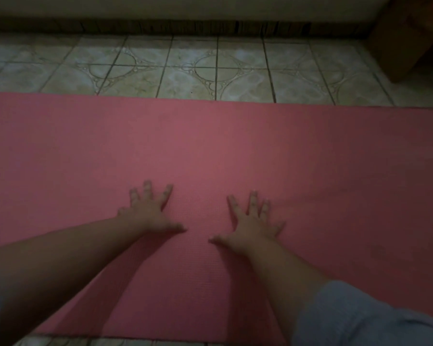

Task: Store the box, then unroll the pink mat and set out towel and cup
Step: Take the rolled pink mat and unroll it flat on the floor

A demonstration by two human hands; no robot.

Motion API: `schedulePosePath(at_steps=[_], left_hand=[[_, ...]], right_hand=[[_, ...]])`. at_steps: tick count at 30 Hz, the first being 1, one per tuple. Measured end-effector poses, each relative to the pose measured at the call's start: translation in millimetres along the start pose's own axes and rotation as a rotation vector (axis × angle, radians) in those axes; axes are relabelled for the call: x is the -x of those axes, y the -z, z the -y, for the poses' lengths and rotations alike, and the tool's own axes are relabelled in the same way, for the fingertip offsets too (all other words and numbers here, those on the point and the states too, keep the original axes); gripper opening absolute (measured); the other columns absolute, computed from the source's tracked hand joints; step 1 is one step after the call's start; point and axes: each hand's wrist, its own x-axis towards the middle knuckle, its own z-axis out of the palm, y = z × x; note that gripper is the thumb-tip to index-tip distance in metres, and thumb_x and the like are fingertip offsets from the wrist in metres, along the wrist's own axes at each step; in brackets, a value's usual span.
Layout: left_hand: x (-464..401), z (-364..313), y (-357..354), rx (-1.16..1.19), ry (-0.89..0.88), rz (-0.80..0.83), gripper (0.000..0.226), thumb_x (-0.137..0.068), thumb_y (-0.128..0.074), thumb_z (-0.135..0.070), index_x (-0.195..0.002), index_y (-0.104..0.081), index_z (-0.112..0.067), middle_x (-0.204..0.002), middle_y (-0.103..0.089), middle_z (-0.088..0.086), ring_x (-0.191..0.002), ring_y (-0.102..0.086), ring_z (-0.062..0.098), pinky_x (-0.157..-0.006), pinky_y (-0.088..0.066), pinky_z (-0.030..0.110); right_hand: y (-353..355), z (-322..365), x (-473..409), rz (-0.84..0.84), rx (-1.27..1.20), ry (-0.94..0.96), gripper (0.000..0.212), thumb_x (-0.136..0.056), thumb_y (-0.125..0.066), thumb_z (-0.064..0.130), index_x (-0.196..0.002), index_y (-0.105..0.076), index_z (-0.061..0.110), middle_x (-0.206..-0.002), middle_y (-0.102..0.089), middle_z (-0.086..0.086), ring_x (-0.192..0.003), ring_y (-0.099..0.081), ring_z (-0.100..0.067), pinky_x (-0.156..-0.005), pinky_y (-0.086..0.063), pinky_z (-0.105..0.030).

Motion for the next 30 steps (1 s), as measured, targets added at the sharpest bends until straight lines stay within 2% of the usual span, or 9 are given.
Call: schedulePosePath(at_steps=[3,8,13,17,20,23,26,30], left_hand=[[-3.5,-6.8,-0.4,-0.005,0.009,0.022,0.126,-0.045,-0.062,-0.086,-0.139,0.016,-0.053,-0.154,0.031,0.002,-0.141,0.020,0.042,-0.106,-0.014,0.072],[-3.1,-16.2,-3.4,-0.008,-0.016,0.035,0.130,-0.045,-0.062,-0.086,-0.142,0.016,-0.046,-0.156,0.027,0.004,-0.139,0.017,0.048,-0.110,-0.014,0.068],[-3.2,-37.8,2.2,-0.126,-0.054,0.070,0.127,-0.054,-0.054,-0.087,-0.147,0.014,-0.034,-0.155,0.020,0.021,-0.140,0.010,0.051,-0.115,-0.002,0.059],[2.6,-55.1,5.1,-0.144,-0.097,0.097,0.119,-0.061,-0.052,-0.084,-0.148,0.010,-0.032,-0.156,0.014,0.023,-0.142,0.005,0.047,-0.116,0.002,0.055],[3.8,-59.1,7.9,-0.070,-0.139,0.122,0.114,-0.063,-0.053,-0.082,-0.149,0.004,-0.033,-0.158,0.011,0.017,-0.144,0.006,0.043,-0.117,0.001,0.052],[3.5,-43.9,6.2,0.007,-0.156,0.123,0.117,-0.059,-0.061,-0.079,-0.148,0.003,-0.037,-0.159,0.015,0.003,-0.143,0.009,0.042,-0.116,-0.010,0.058],[8.4,-17.4,-5.3,-0.055,-0.107,0.072,0.125,-0.048,-0.061,-0.084,-0.143,0.011,-0.047,-0.156,0.025,-0.007,-0.144,0.014,0.036,-0.112,-0.014,0.064],[15.2,14.5,-21.7,-0.065,-0.046,-0.017,0.127,-0.036,-0.049,-0.096,-0.126,0.031,-0.056,-0.152,0.033,-0.010,-0.144,0.016,0.036,-0.110,-0.015,0.066]], right_hand=[[-0.7,-7.1,-0.4,-0.005,0.010,0.014,0.119,-0.052,-0.058,0.087,-0.142,0.014,0.056,-0.154,0.036,0.004,-0.143,0.028,-0.032,-0.102,0.006,-0.076],[3.2,-14.1,0.2,-0.023,0.000,0.020,0.123,-0.050,-0.059,0.086,-0.144,0.013,0.052,-0.155,0.034,0.009,-0.145,0.025,-0.024,-0.102,0.004,-0.076],[11.1,-31.3,3.4,-0.024,0.001,-0.004,0.127,-0.049,-0.059,0.087,-0.146,0.013,0.049,-0.155,0.031,0.014,-0.146,0.022,-0.018,-0.106,-0.004,-0.075],[16.8,-52.0,5.7,-0.030,0.032,-0.023,0.126,-0.048,-0.058,0.088,-0.146,0.013,0.049,-0.156,0.029,0.016,-0.147,0.020,-0.016,-0.106,-0.006,-0.075],[19.9,-62.6,2.7,-0.023,0.034,-0.026,0.127,-0.046,-0.058,0.089,-0.144,0.014,0.051,-0.156,0.029,0.017,-0.146,0.020,-0.016,-0.106,-0.007,-0.075],[22.6,-68.4,-2.2,-0.013,0.041,-0.018,0.128,-0.044,-0.058,0.090,-0.143,0.014,0.053,-0.155,0.030,0.018,-0.146,0.021,-0.016,-0.105,-0.008,-0.076],[24.9,-70.9,-5.9,-0.012,0.042,-0.006,0.128,-0.043,-0.057,0.090,-0.144,0.013,0.053,-0.155,0.030,0.018,-0.146,0.022,-0.015,-0.104,-0.007,-0.076],[19.1,-79.1,0.4,-0.019,0.088,0.004,0.126,-0.045,-0.049,0.094,-0.142,0.018,0.052,-0.153,0.034,0.016,-0.145,0.023,-0.017,-0.108,-0.002,-0.072]])
